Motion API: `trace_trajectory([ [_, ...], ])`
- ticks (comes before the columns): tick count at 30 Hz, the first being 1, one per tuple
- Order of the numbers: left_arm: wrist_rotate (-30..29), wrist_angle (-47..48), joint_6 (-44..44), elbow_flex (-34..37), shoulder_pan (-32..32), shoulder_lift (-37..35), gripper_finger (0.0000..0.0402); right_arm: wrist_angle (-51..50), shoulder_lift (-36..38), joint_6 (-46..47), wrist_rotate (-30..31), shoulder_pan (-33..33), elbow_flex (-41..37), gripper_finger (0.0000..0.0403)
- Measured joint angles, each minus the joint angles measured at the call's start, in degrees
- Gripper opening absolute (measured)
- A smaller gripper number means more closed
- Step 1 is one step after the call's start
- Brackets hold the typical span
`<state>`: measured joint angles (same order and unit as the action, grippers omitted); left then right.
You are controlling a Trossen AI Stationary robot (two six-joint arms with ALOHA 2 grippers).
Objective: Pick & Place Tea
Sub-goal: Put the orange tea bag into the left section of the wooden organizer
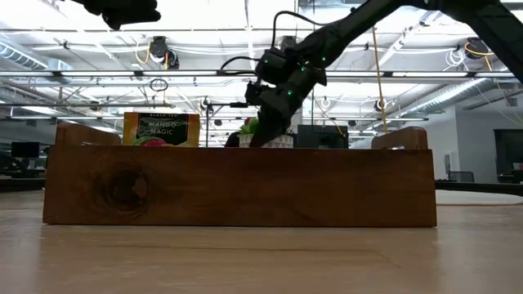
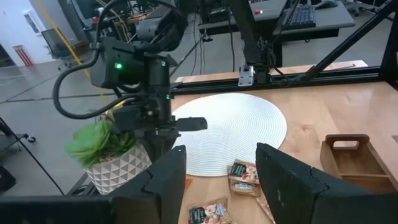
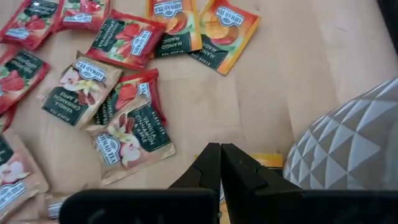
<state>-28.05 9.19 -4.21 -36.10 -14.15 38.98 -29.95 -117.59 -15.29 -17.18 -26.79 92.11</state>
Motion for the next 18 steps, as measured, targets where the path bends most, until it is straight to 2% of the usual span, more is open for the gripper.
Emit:
trace_trajectory([
  [5, 0.0, 0.0, 0.0, 0.0, -0.1, 0.0, 0.0196, -0.9, -0.1, -0.8, -3.2, 1.2, -0.1, 0.0000],
  [15, 0.0, 0.0, 0.0, 0.0, -0.1, 0.0, 0.0196, -4.9, 1.1, -6.1, -3.4, 7.6, -0.2, 0.0000],
  [18, 0.0, 0.0, 0.0, 0.0, -0.1, 0.0, 0.0196, -7.1, 0.9, -10.0, 4.4, 9.6, -0.4, 0.0000],
])
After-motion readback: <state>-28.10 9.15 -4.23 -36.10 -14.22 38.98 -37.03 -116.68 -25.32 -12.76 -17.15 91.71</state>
